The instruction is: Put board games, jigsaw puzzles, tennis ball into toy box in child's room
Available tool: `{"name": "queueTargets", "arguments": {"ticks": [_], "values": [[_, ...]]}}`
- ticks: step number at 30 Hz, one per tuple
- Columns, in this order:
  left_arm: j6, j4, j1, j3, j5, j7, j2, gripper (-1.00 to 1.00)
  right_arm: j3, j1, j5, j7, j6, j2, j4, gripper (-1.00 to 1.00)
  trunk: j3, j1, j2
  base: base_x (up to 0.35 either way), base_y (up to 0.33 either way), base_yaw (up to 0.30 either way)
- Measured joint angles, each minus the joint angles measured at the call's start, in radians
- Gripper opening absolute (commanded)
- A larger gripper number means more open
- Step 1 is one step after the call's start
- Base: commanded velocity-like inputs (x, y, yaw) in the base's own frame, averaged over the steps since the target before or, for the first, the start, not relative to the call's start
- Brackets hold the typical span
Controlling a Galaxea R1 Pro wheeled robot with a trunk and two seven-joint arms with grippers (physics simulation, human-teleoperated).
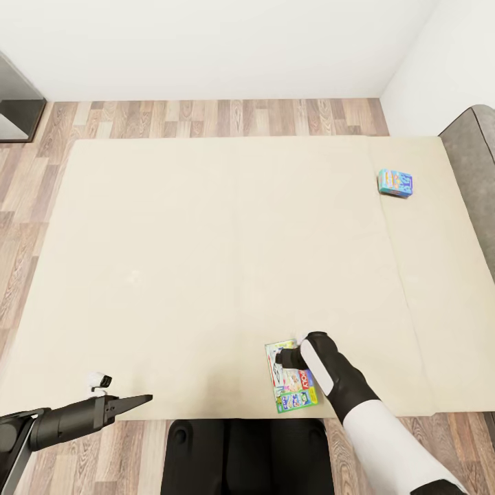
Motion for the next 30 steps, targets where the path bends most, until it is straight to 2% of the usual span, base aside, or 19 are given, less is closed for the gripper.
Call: {"name": "queueTargets", "arguments": {"ticks": [5, 11, 14, 15, 16, 30], "values": [[0.000, 0.000, 0.000, 0.000, 0.000, 0.000, 0.000, 1.00, 0.000, -0.002, 0.021, -0.002, 0.001, 0.007, 0.006, 1.00, 0.000, 0.000, 0.000, 0.000, 0.000, 0.000], [0.000, 0.000, 0.000, 0.000, -0.001, 0.000, 0.000, 1.00, -0.001, -0.001, 0.016, -0.042, -0.018, 0.019, 0.015, 1.00, 0.000, 0.000, 0.000, 0.000, 0.000, 0.000], [0.000, 0.000, 0.000, 0.000, -0.001, 0.000, 0.000, 1.00, -0.001, -0.001, 0.025, -0.009, -0.022, 0.024, 0.005, 1.00, 0.000, 0.000, 0.000, 0.000, 0.000, 0.000], [0.000, 0.000, 0.000, 0.000, -0.001, 0.000, 0.000, 1.00, 0.001, -0.001, -0.018, -0.002, -0.029, 0.026, -0.007, 1.00, 0.000, 0.001, 0.001, 0.000, 0.000, 0.000], [0.000, 0.000, 0.000, 0.000, -0.001, -0.001, 0.000, 1.00, 0.001, -0.001, -0.024, -0.003, -0.020, 0.027, -0.019, 1.00, 0.000, 0.001, 0.001, 0.000, 0.000, 0.000], [0.000, 0.000, 0.000, 0.000, -0.001, -0.001, 0.001, 1.00, 0.000, -0.001, -0.024, -0.032, 0.058, 0.029, -0.052, 1.00, 0.000, 0.001, 0.001, 0.000, 0.000, 0.000]]}}
